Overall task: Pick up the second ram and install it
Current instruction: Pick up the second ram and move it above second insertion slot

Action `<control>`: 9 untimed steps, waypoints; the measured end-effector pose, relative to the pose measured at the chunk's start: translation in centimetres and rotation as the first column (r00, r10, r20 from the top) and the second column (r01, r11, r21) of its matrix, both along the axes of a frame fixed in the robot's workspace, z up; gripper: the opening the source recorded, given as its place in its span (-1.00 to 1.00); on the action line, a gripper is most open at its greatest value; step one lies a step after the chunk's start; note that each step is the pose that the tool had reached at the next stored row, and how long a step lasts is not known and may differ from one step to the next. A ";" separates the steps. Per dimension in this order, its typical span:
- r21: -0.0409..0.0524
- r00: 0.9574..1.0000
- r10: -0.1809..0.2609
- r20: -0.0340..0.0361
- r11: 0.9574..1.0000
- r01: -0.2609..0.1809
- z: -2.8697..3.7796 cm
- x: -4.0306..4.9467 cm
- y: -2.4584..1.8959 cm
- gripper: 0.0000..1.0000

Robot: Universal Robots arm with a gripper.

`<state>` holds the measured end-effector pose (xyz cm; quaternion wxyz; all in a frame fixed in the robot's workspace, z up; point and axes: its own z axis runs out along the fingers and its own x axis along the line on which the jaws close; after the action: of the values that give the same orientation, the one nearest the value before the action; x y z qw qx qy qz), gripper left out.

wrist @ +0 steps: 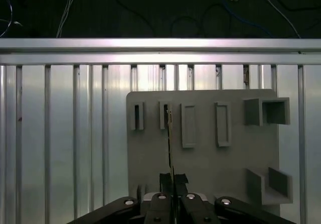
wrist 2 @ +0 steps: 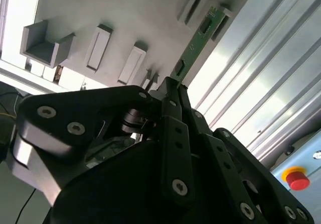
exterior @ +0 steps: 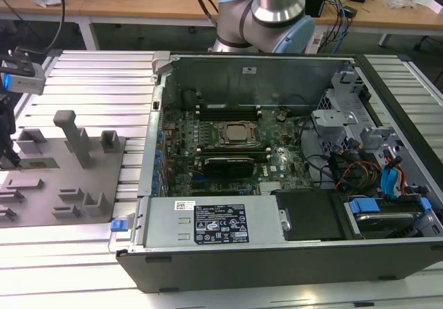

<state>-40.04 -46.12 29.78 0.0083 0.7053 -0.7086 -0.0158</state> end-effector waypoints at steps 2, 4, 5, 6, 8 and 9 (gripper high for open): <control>0.000 1.000 0.000 0.000 1.000 0.000 0.46 0.00 0.00 -0.73; 0.000 1.000 0.000 0.000 1.000 0.000 0.84 0.00 0.00 -0.73; 0.000 1.000 0.000 0.000 1.000 0.000 1.00 0.01 0.01 -0.73; 0.000 1.000 0.000 0.000 1.000 0.000 1.27 0.00 0.12 -0.73; 0.000 1.000 0.000 0.000 1.000 0.000 2.50 0.01 0.28 -0.73; 0.000 1.000 0.000 0.000 1.000 0.000 3.16 0.00 0.34 -0.73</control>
<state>-40.04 -45.78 32.94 0.0083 0.7053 -0.7086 -0.0158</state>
